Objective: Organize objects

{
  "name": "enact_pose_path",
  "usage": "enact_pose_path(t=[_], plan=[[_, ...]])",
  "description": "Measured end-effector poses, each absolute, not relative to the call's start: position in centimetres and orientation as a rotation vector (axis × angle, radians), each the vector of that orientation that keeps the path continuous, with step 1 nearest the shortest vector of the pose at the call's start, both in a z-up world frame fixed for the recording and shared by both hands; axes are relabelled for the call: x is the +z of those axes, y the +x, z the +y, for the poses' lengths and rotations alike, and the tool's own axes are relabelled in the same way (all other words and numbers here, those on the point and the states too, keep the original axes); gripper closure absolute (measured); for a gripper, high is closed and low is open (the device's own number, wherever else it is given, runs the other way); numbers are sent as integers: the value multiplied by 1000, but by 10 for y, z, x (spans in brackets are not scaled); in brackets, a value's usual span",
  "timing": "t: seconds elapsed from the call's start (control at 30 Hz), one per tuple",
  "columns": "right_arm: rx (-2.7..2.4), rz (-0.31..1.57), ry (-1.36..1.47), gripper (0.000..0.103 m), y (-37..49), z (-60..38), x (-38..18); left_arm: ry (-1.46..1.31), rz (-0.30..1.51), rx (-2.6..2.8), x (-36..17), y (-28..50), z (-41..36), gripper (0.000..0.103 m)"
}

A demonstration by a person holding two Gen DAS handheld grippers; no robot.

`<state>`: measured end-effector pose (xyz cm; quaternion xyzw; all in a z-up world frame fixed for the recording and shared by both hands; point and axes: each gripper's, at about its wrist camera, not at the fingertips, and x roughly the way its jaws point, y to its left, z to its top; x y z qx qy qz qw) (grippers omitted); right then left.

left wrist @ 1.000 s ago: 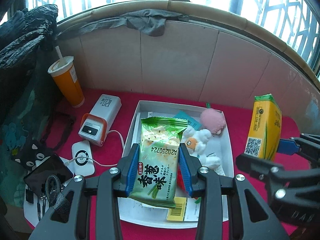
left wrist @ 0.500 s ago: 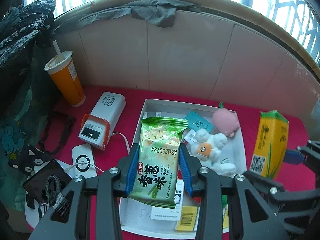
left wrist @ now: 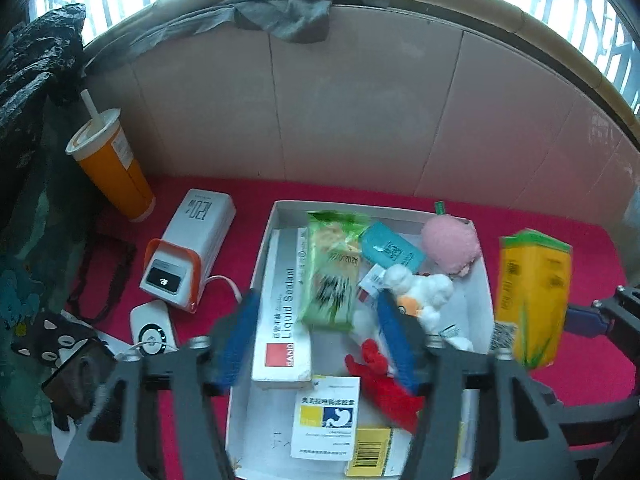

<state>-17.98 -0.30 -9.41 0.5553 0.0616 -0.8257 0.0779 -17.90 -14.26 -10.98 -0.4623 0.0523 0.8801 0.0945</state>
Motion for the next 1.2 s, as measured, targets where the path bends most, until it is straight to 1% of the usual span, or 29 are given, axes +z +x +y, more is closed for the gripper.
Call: enact_pose_path(t=[0.03,0.1,0.17,0.23,0.57,0.77,0.97,1.07,1.2], plan=[[-2476,191,1663,33,-180,-3,-94,-1370,149,2610,-110,-179,-143,26],[-2486,192,1660,25,-179,-1,-94,-1363,133,2611,-111,-178,-144,21],[-2487,178,1662,24,-178,1,-95,-1346,125,2619,-110,-176,-144,14],[-2488,171,1664,23,-177,3,-96,-1324,136,2633,-108,-172,-144,9],[-2509,146,1646,20,-164,11,-90,-1286,138,2699,-95,-155,-147,9],[-2543,123,1603,10,-152,16,-80,-1267,90,2720,-83,-138,-149,9],[-2599,116,1568,9,-138,24,-71,-1228,68,2748,-67,-119,-150,9],[-2659,175,1500,8,-129,24,-59,-1210,41,2778,-57,-110,-154,9],[-2789,254,1326,8,-112,28,-36,-1146,52,2874,-34,-95,-160,9]])
